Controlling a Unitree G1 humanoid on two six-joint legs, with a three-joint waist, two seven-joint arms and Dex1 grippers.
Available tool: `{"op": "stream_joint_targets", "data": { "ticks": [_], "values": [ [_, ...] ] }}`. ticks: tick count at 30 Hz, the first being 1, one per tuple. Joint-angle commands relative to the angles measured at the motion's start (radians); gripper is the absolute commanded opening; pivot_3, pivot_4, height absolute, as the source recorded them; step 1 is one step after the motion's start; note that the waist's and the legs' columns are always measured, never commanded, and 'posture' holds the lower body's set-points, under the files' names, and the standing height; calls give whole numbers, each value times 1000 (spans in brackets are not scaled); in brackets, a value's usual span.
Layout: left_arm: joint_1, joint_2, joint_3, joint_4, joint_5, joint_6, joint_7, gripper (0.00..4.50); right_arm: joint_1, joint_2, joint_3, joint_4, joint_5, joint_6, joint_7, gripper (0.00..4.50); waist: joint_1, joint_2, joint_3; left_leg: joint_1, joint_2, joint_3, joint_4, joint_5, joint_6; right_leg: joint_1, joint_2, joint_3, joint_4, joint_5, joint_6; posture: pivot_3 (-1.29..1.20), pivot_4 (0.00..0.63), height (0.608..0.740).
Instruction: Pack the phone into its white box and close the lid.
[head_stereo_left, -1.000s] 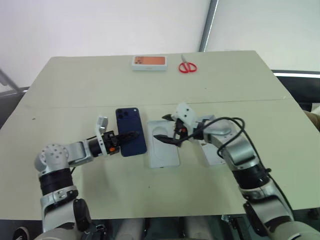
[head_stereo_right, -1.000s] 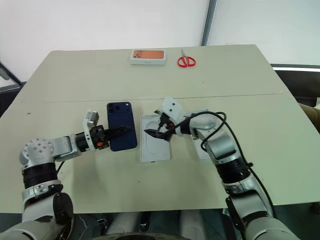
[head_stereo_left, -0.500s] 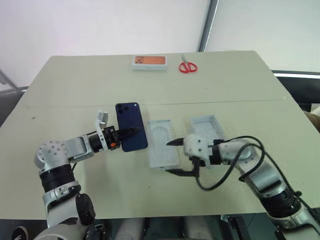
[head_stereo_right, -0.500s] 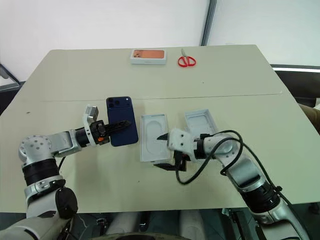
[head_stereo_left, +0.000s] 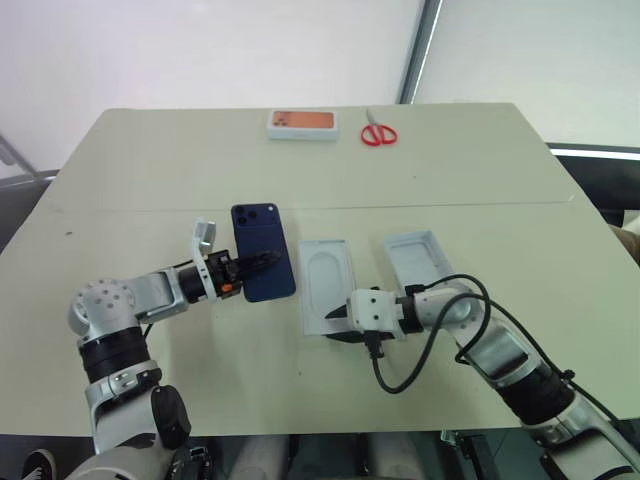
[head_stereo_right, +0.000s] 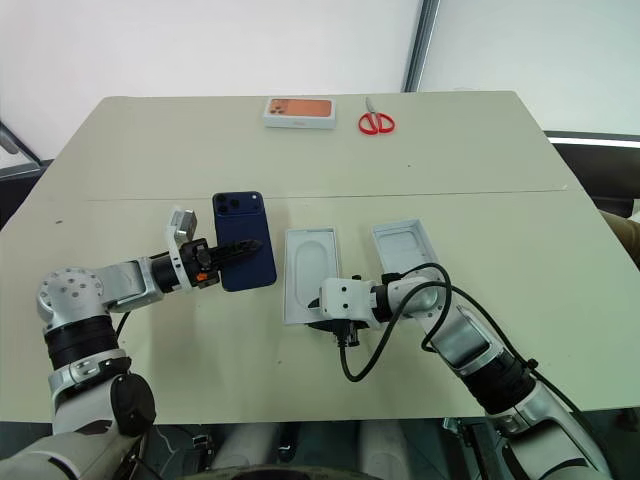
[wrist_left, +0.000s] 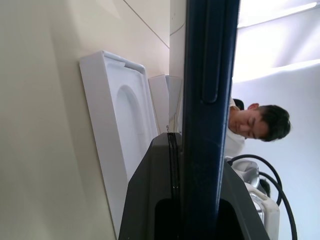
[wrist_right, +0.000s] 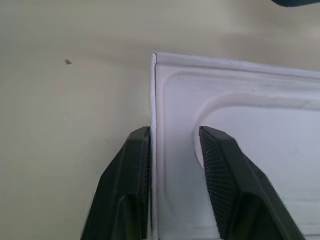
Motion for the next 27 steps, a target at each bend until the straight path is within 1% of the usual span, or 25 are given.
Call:
{"op": "stream_joint_targets", "data": {
  "ticks": [1, 2, 4, 6, 9, 14, 17, 19, 24, 27],
  "values": [
    [-10, -2, 5, -42, -36, -10, -4, 0, -2, 4, 13, -7, 8, 39, 20, 1756, 0, 0, 0, 0, 0, 0, 0, 0, 0, 0, 0, 0, 0, 0, 0, 0, 150, 740],
    [-11, -3, 4, -43, -35, -11, -3, 0, -1, 5, 15, -11, 13, 48, 27, 1756, 0, 0, 0, 0, 0, 0, 0, 0, 0, 0, 0, 0, 0, 0, 0, 0, 150, 740],
    [-17, -7, 8, -39, -36, -13, -1, 0, -4, 14, 21, 0, -9, 55, 7, 1232, 0, 0, 0, 0, 0, 0, 0, 0, 0, 0, 0, 0, 0, 0, 0, 0, 150, 740],
    [-18, -7, 7, -39, -35, -14, -1, 0, -6, 21, 26, 10, -30, 54, -9, 1232, 0, 0, 0, 0, 0, 0, 0, 0, 0, 0, 0, 0, 0, 0, 0, 0, 150, 740],
    [-18, -8, 9, -37, -36, -9, 0, 0, 0, 27, 26, -3, -17, 79, -3, 1232, -4, 0, 0, 1, 0, 0, 0, 0, 0, 0, 1, 0, 0, 0, 0, 0, 150, 740],
    [-15, -12, 8, -38, -38, 3, -2, 0, -3, 67, 20, -20, -3, 138, -31, 1232, -4, -1, 0, 1, 1, 0, 0, 0, 0, 0, 1, 0, 0, 0, 0, 0, 150, 740],
    [-20, -16, 12, -29, -39, -1, -2, 0, -34, 148, 18, -11, -1, 244, -96, 1232, -7, -1, 0, 1, 1, 0, -1, 0, 0, 0, 1, 0, 0, 0, 0, 0, 150, 740],
    [-22, -16, 9, -25, -37, -3, -3, 0, -44, 188, 26, -31, 16, 283, -102, 1232, -8, -1, 0, 1, 1, 0, -1, 0, -1, -1, 2, 1, 1, 0, 0, 0, 150, 740],
    [-21, -25, -1, -34, -38, 2, -4, 0, -44, 188, 40, -40, 6, 298, -108, 1232, -2, -1, 0, 0, 0, 0, 0, 1, -1, -1, 1, 1, 1, 0, 0, 0, 150, 740],
    [-15, -26, -12, -38, -33, 0, -5, 0, -45, 166, 31, -47, 22, 288, -85, 2081, -1, -1, 0, 1, 0, 0, 0, 0, -1, -1, 1, 0, 1, 0, 0, 0, 150, 740]
  ]
}}
